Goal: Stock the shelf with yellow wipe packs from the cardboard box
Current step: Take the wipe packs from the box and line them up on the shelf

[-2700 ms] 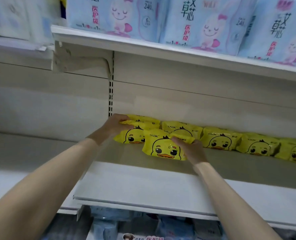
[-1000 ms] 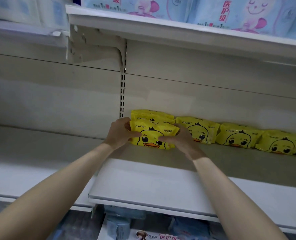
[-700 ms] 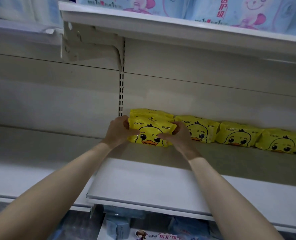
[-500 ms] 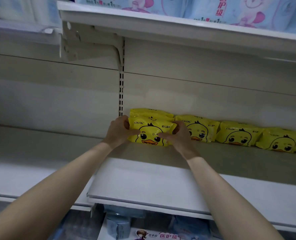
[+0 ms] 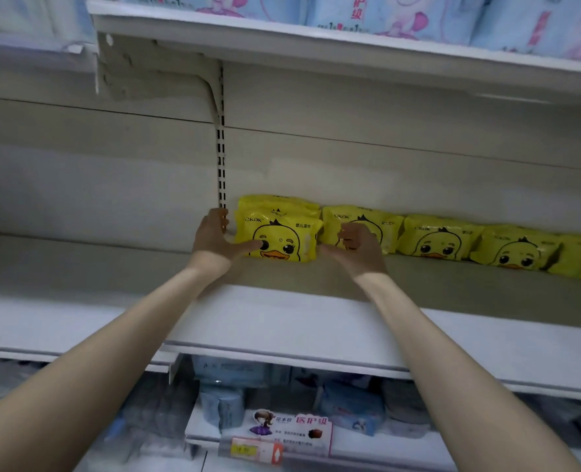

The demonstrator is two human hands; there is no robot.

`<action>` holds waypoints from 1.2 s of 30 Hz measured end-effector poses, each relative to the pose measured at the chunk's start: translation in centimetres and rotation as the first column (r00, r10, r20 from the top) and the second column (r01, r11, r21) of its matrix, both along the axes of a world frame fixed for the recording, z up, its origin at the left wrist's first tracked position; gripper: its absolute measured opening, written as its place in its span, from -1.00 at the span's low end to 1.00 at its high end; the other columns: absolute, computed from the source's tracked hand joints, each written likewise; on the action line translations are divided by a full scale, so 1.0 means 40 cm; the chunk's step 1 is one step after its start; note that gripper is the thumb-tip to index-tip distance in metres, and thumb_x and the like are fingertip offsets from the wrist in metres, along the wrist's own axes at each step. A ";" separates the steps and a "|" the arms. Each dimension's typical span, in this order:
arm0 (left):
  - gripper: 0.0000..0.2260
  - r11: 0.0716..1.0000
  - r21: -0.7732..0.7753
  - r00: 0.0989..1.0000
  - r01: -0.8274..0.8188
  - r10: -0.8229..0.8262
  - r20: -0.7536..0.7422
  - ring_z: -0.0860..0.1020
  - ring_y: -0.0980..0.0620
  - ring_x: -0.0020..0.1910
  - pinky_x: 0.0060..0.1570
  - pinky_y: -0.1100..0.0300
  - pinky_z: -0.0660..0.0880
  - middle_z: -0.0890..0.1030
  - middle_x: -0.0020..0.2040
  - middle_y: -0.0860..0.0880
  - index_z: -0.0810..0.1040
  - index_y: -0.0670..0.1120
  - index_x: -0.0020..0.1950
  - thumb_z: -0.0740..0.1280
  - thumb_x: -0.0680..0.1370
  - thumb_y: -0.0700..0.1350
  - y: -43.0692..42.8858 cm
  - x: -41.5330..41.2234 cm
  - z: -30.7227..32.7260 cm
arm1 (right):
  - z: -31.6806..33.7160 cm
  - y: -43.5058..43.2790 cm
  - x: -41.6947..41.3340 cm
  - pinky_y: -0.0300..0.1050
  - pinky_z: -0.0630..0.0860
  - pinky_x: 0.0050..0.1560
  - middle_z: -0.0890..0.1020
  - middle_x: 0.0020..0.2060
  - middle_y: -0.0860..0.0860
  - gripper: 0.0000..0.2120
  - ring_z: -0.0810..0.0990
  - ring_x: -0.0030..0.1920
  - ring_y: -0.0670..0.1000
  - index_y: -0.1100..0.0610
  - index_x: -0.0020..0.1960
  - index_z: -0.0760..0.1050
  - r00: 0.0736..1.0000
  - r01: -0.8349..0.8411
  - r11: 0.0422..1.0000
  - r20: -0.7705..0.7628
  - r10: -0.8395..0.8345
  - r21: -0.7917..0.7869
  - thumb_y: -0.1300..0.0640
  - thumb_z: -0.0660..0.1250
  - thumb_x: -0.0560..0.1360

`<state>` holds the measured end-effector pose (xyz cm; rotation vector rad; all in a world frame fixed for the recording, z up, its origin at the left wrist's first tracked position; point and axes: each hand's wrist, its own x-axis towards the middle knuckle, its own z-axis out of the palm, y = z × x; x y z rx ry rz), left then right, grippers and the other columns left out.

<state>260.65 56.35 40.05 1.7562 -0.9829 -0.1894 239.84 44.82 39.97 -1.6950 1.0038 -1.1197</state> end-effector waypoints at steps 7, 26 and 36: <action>-0.43 0.993 -0.013 0.993 0.118 -0.118 0.004 0.45 0.07 0.09 0.04 0.25 0.35 0.49 0.11 0.01 0.39 -0.08 0.27 0.54 0.35 -0.04 0.085 -0.199 0.044 | 0.034 0.069 -0.174 -0.50 0.43 -0.23 0.56 -0.04 0.06 -0.57 0.53 -0.06 -0.02 0.26 0.19 0.46 0.998 -0.046 0.999 0.043 0.046 0.019 0.25 0.50 0.37; -0.29 0.913 0.024 0.873 0.408 -0.382 -0.302 0.56 0.04 0.12 0.18 0.13 0.48 0.57 0.15 -0.06 0.43 -0.09 0.30 0.53 0.26 0.17 0.307 -1.030 -0.165 | -0.148 0.348 -0.983 -0.17 0.53 0.03 0.62 -0.02 -0.01 -0.64 0.60 0.04 -0.04 0.12 0.21 0.49 0.995 -0.089 0.988 -0.030 0.093 0.128 0.06 0.42 0.46; -0.48 0.862 0.182 0.791 0.472 -0.323 -0.520 0.56 0.23 0.05 0.05 0.42 0.42 0.51 0.22 -0.07 0.37 -0.22 0.37 0.43 0.45 -0.24 0.348 -1.229 -0.439 | -0.467 0.430 -1.179 -0.22 0.49 0.10 0.59 0.15 0.11 -0.55 0.56 0.10 -0.04 0.17 0.30 0.46 0.994 -0.063 0.891 -0.050 0.096 0.449 0.13 0.43 0.44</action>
